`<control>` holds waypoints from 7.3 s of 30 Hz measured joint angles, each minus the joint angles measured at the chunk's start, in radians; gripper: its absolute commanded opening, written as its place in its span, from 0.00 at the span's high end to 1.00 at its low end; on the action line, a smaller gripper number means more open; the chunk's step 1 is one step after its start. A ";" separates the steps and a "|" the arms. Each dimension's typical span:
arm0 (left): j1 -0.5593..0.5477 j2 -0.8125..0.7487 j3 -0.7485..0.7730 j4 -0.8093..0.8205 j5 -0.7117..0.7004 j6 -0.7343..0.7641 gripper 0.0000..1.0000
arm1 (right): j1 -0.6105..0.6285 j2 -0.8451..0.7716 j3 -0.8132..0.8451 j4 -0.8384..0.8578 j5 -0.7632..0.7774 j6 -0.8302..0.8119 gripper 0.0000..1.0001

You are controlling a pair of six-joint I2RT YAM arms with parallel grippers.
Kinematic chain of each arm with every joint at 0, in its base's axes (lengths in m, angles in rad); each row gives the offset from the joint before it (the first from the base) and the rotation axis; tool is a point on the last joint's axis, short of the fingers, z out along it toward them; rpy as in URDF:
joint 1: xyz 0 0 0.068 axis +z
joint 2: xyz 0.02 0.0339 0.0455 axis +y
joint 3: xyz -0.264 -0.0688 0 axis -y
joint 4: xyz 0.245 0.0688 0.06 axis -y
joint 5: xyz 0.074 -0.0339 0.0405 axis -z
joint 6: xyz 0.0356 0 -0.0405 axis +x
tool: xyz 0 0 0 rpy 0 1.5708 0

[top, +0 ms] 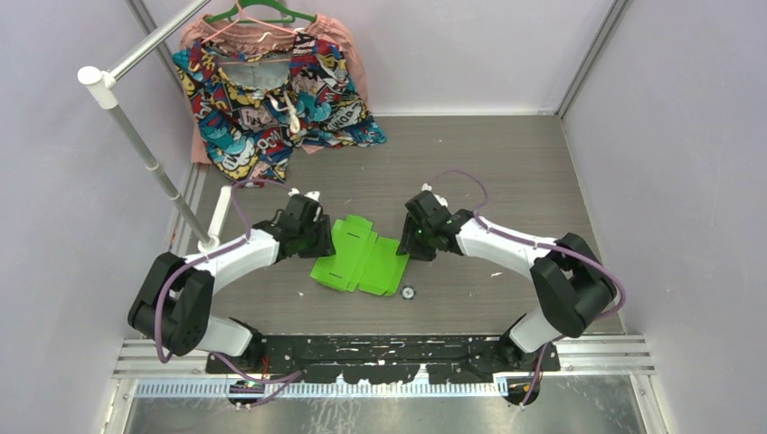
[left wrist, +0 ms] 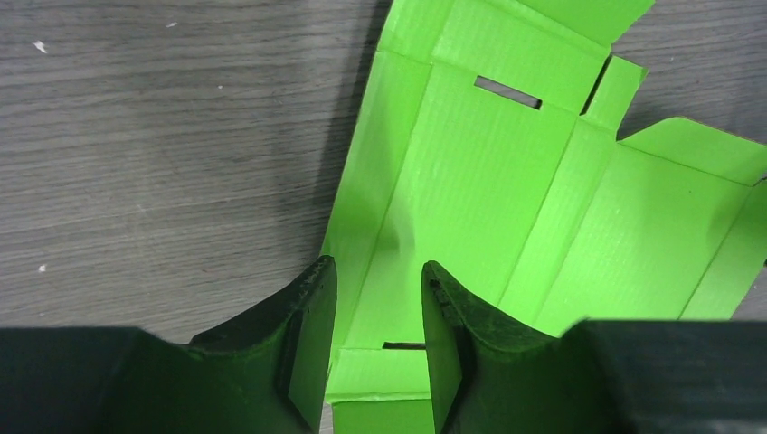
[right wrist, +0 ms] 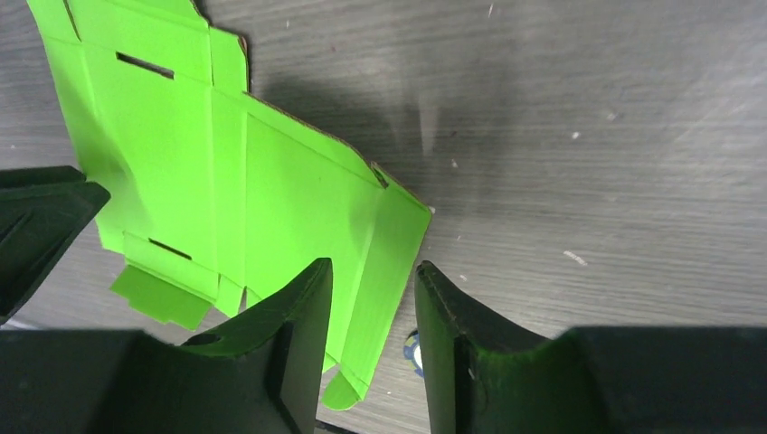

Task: Fold the paper box
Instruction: Fold the paper box at the center of the board.

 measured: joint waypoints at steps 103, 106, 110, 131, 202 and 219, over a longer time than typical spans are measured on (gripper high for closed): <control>0.088 0.047 -0.026 0.117 0.249 0.101 0.99 | 0.175 0.349 0.323 -0.124 -0.014 -0.253 0.99; 0.088 0.047 -0.026 0.113 0.250 0.112 1.00 | 0.175 0.350 0.323 -0.123 -0.014 -0.253 0.99; 0.080 0.044 -0.025 0.101 0.242 0.117 1.00 | 0.175 0.352 0.328 -0.127 -0.014 -0.253 0.99; -0.201 0.195 0.191 -0.109 -0.223 0.141 1.00 | 0.168 0.392 0.394 -0.208 -0.027 -0.257 0.99; -0.307 0.319 0.290 -0.176 -0.456 0.064 1.00 | -0.093 0.007 0.014 -0.080 -0.040 -0.187 0.47; -0.305 0.319 0.286 -0.124 -0.407 0.041 1.00 | -0.100 0.080 0.007 0.026 -0.071 -0.150 0.68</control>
